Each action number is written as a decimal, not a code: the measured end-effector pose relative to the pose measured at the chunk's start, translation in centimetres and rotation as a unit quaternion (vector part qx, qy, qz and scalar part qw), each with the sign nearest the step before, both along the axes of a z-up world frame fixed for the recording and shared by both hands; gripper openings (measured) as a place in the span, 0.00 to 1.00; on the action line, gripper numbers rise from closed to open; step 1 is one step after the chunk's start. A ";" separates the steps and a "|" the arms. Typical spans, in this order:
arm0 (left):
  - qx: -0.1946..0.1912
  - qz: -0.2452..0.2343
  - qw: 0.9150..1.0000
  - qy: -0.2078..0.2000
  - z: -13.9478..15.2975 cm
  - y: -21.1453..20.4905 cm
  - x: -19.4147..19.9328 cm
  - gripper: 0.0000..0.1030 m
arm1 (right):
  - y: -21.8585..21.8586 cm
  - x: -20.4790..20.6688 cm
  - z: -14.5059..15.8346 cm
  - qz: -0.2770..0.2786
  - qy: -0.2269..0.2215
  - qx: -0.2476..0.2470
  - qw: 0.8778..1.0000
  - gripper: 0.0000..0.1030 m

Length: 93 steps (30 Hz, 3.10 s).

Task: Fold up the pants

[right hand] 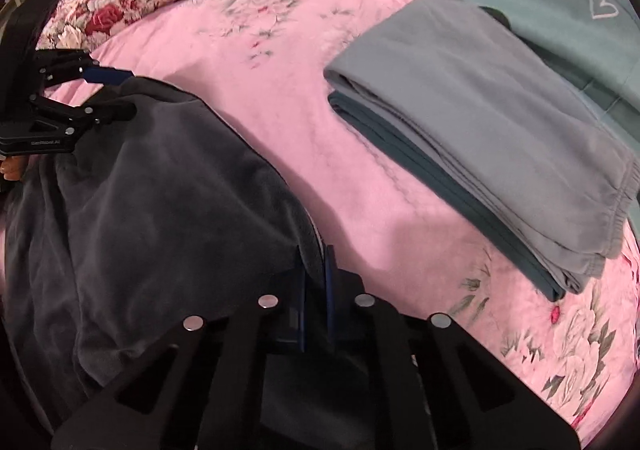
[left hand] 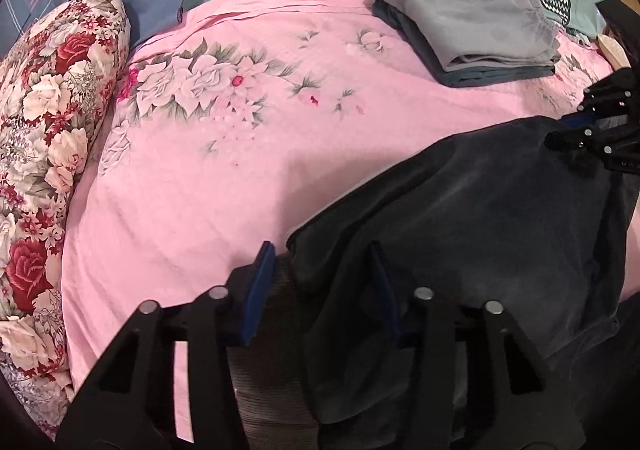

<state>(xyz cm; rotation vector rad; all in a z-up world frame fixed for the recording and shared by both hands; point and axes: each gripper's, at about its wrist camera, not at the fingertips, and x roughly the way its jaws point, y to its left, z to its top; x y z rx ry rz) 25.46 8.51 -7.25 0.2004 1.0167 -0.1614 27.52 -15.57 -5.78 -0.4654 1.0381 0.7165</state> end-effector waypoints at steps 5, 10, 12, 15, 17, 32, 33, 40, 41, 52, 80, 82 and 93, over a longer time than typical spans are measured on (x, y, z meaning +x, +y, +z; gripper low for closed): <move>-0.004 -0.008 1.000 -0.015 2.2 -0.7 -1.3 0.30 | -0.5 -2.8 3.8 -0.010 -0.054 0.028 0.998 0.07; -0.019 -0.022 0.998 -0.051 6.4 0.0 -5.7 0.30 | -1.2 -10.2 8.9 -0.003 -0.114 0.060 0.992 0.07; -0.021 -0.027 0.997 -0.069 8.0 0.6 -8.1 0.30 | -1.6 -14.6 10.8 0.011 -0.137 0.073 0.988 0.07; -0.024 -0.034 0.995 -0.093 9.8 1.9 -13.3 0.30 | -2.2 -21.4 11.7 0.032 -0.146 0.089 0.985 0.07; -0.026 -0.043 0.995 -0.084 9.1 2.4 -17.0 0.31 | -2.5 -25.3 10.7 0.047 -0.136 0.089 0.986 0.07; -0.070 0.002 0.993 -0.097 7.0 5.4 -26.4 0.72 | 0.1 -34.1 0.2 0.081 -0.069 0.009 0.994 0.41; -0.076 0.003 0.990 -0.115 8.1 5.3 -26.5 0.78 | -0.1 -34.1 0.3 0.078 -0.070 0.010 0.994 0.41; -0.070 0.006 0.994 -0.089 6.7 2.4 -22.0 0.85 | -1.0 -34.0 0.5 0.048 -0.079 0.040 0.995 0.41; -0.065 0.014 0.995 -0.075 5.5 2.4 -21.3 0.84 | -0.7 -33.9 0.1 0.050 -0.081 0.038 0.995 0.41; -0.111 0.036 0.992 -0.046 4.1 3.8 -20.8 0.27 | 0.1 -31.7 1.0 0.037 -0.082 0.048 0.995 0.07; -0.055 -0.157 0.980 -0.113 7.8 -12.5 -28.8 0.68 | -15.4 -14.9 7.6 -0.319 -0.008 0.058 0.946 0.51; -0.066 -0.181 0.977 -0.095 6.5 -15.3 -28.4 0.68 | -14.2 -12.5 6.4 -0.329 0.008 0.030 0.944 0.51; -0.082 -0.211 0.974 0.000 0.6 -19.4 -27.5 0.67 | -8.5 -3.9 -4.1 -0.352 0.060 -0.175 0.918 0.50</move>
